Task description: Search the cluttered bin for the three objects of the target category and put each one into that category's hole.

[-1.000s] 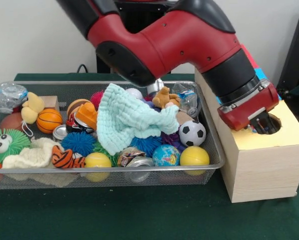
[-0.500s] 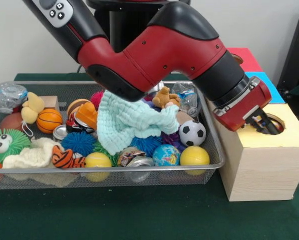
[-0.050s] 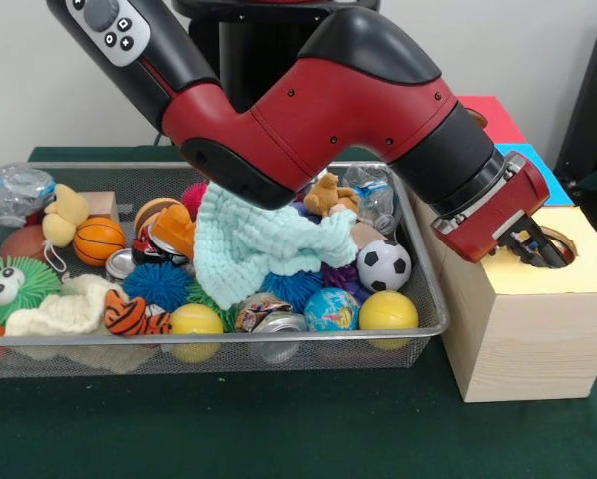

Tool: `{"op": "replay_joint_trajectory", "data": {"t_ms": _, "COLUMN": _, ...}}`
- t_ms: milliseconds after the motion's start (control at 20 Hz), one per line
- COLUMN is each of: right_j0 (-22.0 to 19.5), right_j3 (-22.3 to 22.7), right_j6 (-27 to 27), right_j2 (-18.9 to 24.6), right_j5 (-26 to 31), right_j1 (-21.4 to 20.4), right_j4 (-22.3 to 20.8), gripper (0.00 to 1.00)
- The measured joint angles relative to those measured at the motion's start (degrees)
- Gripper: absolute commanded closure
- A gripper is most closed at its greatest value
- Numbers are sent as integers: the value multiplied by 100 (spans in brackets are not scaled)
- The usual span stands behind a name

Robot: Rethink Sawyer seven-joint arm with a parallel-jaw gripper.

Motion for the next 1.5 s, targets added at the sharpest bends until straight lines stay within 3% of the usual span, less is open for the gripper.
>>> {"op": "replay_joint_trajectory", "data": {"t_ms": 600, "right_j0": 20, "right_j3": 0, "right_j6": 1, "right_j2": -3, "right_j5": 2, "right_j1": -29, "right_j4": -16, "gripper": 100}}
{"op": "replay_joint_trajectory", "data": {"t_ms": 650, "right_j0": 29, "right_j3": 0, "right_j6": 1, "right_j2": -4, "right_j5": 2, "right_j1": -39, "right_j4": -32, "gripper": 0}}
{"op": "replay_joint_trajectory", "data": {"t_ms": 1500, "right_j0": 289, "right_j3": -28, "right_j6": 1, "right_j2": -138, "right_j5": 1, "right_j1": -338, "right_j4": -48, "gripper": 0}}
